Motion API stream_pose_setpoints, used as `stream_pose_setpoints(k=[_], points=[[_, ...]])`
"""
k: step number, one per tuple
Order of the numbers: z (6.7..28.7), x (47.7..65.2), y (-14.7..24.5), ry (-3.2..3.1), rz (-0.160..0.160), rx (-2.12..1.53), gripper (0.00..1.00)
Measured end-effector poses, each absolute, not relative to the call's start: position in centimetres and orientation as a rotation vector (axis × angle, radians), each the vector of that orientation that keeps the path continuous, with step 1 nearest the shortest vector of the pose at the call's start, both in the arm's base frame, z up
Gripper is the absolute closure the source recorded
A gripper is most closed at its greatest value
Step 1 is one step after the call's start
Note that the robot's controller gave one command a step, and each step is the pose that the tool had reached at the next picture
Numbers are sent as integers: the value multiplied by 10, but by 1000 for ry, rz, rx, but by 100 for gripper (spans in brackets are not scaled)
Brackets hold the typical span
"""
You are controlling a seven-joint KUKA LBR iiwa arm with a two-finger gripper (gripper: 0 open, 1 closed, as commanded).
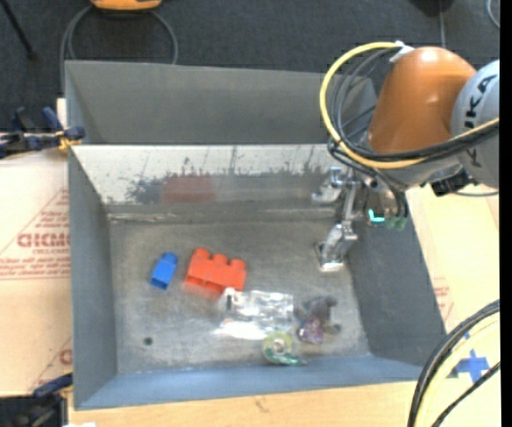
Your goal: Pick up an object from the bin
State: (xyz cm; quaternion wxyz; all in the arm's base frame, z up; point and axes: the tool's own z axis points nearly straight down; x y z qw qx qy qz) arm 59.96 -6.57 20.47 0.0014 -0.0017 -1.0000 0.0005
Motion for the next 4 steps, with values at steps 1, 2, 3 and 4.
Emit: stream_pose_setpoints(k=[1,2,3,4], points=[[132,583,23,-3143,-2,123,0],[116,581,114,-3155,9,-49,0],[112,580,116,-3159,-3,-56,100],[157,582,130,-3148,-5,-77,100]])
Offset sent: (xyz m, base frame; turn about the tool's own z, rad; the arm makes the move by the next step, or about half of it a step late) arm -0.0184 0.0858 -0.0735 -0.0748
